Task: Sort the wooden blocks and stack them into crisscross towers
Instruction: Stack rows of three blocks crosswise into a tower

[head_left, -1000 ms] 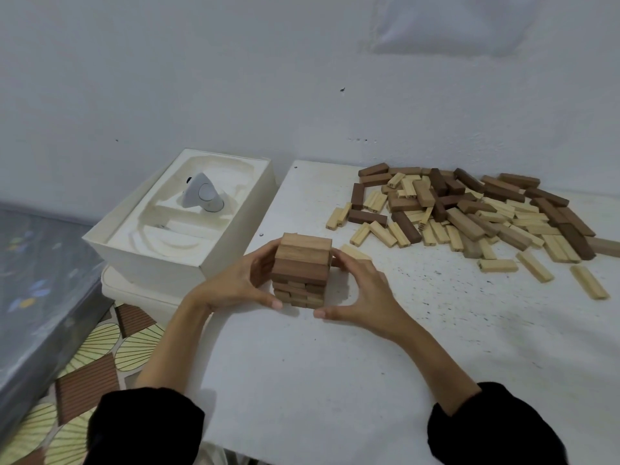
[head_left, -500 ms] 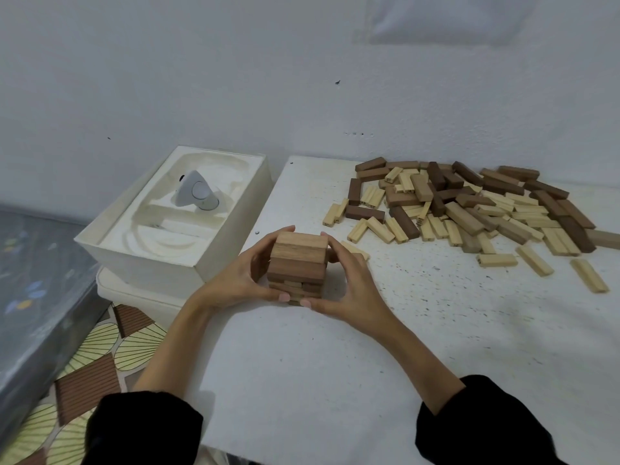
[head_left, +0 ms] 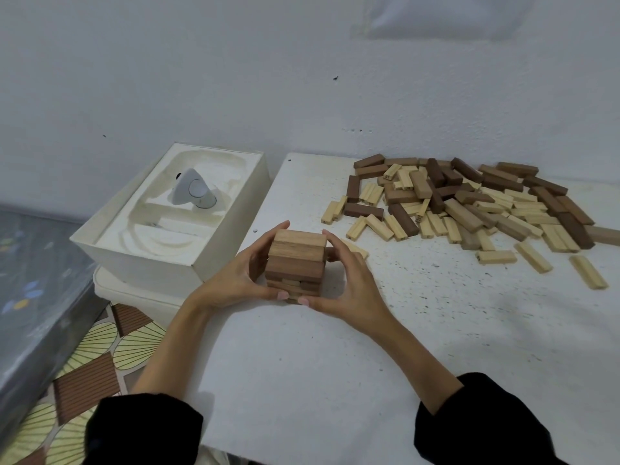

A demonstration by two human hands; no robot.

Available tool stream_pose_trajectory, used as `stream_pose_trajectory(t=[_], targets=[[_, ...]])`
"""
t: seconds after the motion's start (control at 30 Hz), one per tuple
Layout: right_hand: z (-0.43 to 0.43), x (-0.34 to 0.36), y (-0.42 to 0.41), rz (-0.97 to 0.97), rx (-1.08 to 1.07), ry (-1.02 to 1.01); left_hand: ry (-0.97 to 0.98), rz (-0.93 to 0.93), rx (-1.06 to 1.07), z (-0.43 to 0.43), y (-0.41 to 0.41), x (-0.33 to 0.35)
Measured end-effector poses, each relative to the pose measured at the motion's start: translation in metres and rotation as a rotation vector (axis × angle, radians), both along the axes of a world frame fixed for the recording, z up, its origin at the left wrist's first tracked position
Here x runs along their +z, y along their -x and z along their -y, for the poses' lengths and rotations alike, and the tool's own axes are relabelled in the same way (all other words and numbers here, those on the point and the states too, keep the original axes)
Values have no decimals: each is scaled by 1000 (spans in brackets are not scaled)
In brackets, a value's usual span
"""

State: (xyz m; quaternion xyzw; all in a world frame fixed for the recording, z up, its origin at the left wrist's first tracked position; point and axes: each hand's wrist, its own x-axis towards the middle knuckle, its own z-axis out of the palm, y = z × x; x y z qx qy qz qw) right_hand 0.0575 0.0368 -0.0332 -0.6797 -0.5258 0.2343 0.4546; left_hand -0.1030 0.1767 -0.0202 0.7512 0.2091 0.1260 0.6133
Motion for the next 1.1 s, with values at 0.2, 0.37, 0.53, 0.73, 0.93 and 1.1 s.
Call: stream_pose_trajectory(t=[0.2,0.37,0.53,0.73,0.93,1.1], targets=[[3,5,-3,-60,23,29,35,17,-17,1,1,3],[2,6,-5,-83,20,36,35,22,23,3,0,5],[3,7,-6,-102,30,44,36,14,37,3,0,3],[3,7,-5,-112,43,67,38,23,39,3,0,2],[2,5,-5,-93,46,72,25,36,34,3,-1,2],[3,5,-5,-93,45,66,22,41,28,2,-1,2]])
